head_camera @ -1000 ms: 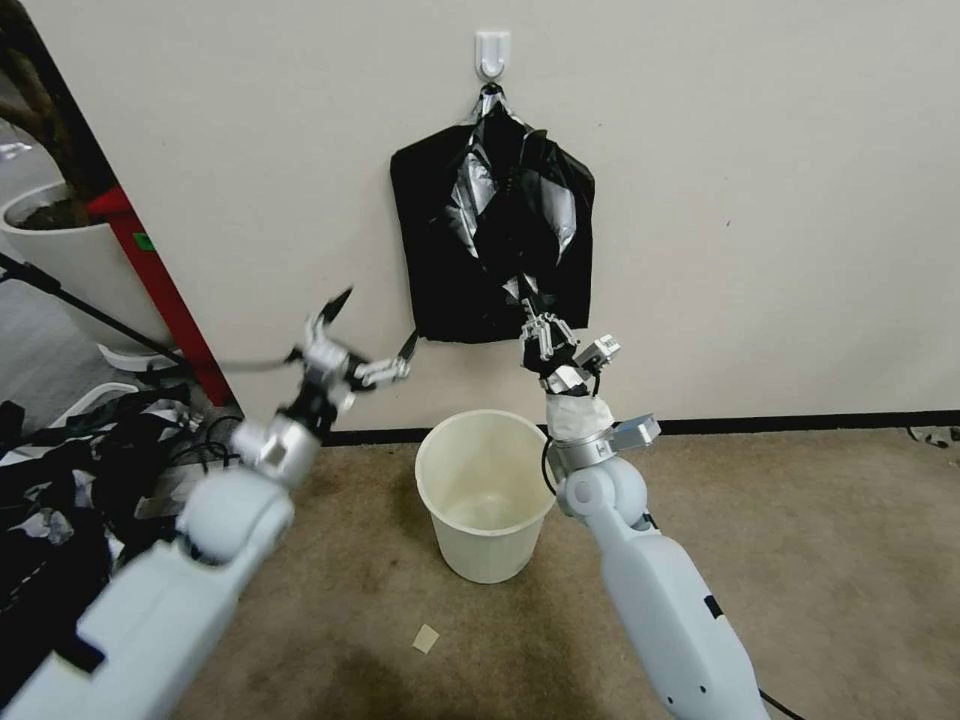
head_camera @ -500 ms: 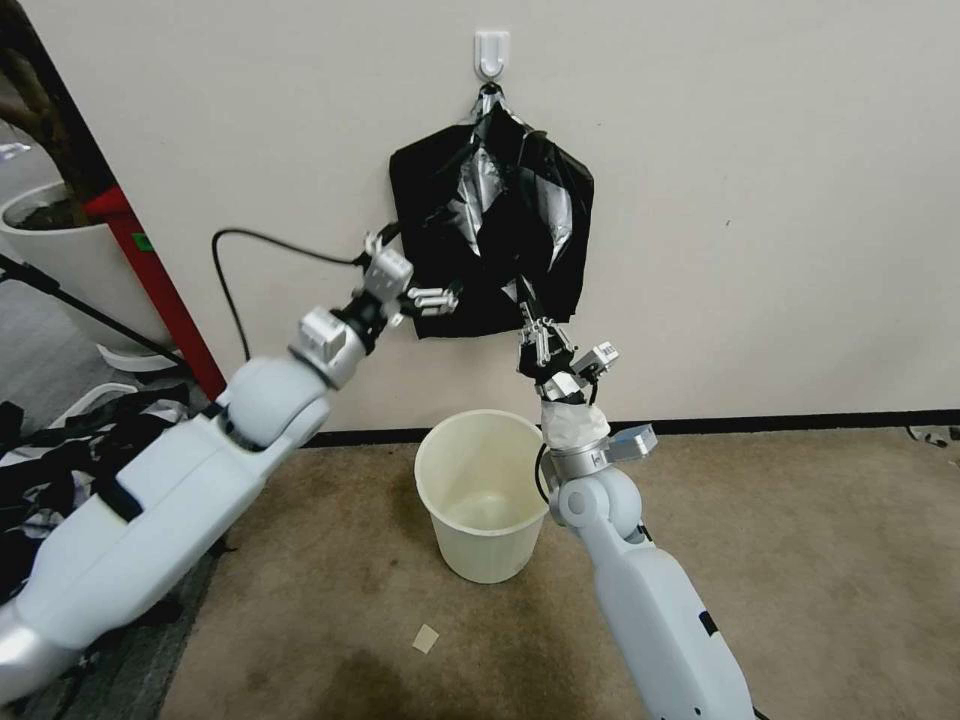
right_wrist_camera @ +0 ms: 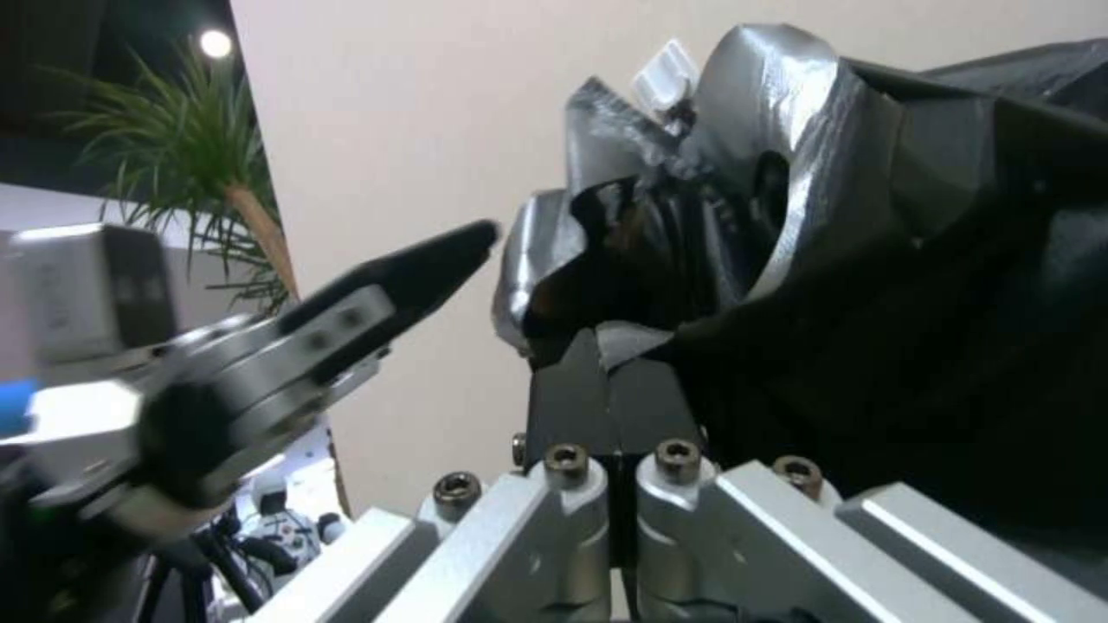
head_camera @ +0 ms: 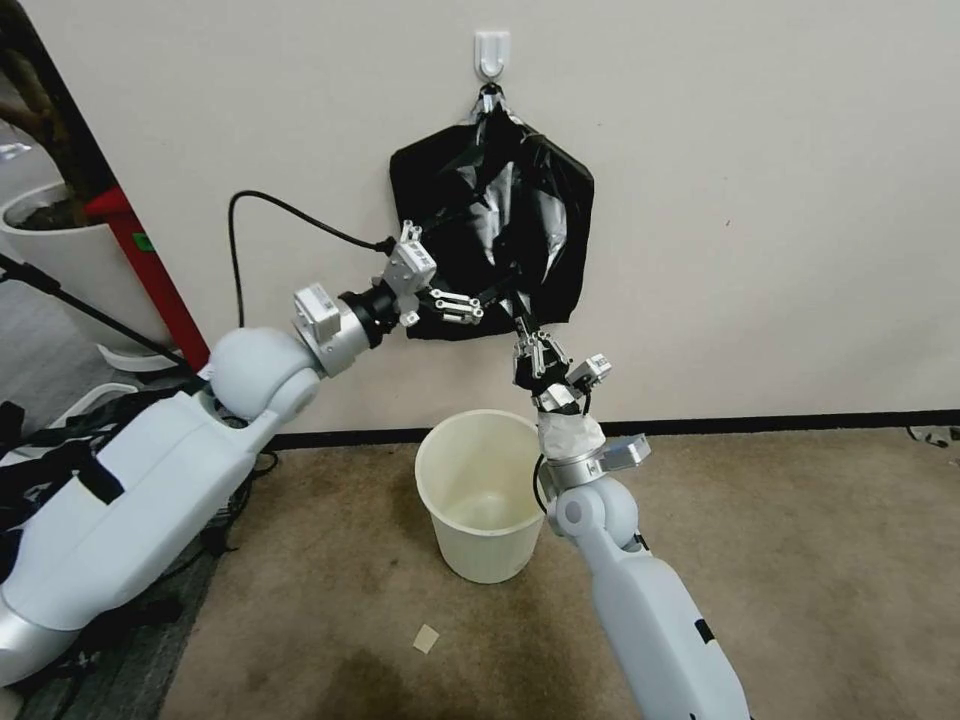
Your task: Place a trash bag onto the trash bin.
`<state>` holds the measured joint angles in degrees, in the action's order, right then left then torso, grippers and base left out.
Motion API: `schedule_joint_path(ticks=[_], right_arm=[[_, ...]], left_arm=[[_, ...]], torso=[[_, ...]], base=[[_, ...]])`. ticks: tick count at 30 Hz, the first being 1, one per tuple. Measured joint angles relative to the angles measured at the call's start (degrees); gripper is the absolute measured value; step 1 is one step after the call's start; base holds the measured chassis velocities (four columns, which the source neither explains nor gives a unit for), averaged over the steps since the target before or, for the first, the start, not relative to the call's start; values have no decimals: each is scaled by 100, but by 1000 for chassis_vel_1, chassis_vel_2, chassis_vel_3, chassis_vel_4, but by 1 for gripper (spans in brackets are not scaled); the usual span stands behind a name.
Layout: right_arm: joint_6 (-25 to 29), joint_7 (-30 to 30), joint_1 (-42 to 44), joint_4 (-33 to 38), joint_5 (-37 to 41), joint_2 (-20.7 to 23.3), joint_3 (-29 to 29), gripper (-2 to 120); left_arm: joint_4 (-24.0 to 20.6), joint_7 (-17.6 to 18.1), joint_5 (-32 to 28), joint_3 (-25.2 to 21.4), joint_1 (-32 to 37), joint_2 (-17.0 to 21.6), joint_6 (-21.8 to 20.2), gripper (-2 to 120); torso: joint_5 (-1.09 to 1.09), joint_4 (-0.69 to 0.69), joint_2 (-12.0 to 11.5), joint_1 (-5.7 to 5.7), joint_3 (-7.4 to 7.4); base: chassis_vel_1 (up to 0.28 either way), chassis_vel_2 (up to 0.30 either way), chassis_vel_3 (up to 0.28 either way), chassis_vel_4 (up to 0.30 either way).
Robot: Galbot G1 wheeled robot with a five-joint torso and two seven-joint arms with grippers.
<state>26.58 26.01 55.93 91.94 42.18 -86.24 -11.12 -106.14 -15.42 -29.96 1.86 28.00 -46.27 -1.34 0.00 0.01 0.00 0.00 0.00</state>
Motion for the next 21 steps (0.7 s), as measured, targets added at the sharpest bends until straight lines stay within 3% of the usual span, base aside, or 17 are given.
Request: schedule_joint_path(ticks=[3,10,12,17,19,21], right_arm=[[-1,14,23,27,-77,-25,25,0],[0,30,52,53,-207,-73,40,0],[1,30,53,53,-224,-80,40,0],[9,32,34,76,-286,-84,15,0],[9,31,19,107,-289,-84,-6,0],[10,31,18,117,-289,-85,-12,0]], left_arm=[[153,333,191,90,-136,-139,-129,100],[453,363,454,282,-355,-227,-146,98],[490,301,467,310,-376,-219,-144,92],[566,-278,569,349,-399,-152,-142,75],[618,-412,698,351,-399,-159,-163,64],[628,-418,719,351,-399,-166,-176,60]], torso=[[0,-1,0,0,0],[0,-1,0,0,0],[0,-2,0,0,0],[0,-1,0,0,0],[0,-1,0,0,0],[0,-1,0,0,0]], base=[[0,0,0,0],[0,0,0,0],[0,0,0,0],[0,0,0,0],[0,0,0,0],[0,0,0,0]])
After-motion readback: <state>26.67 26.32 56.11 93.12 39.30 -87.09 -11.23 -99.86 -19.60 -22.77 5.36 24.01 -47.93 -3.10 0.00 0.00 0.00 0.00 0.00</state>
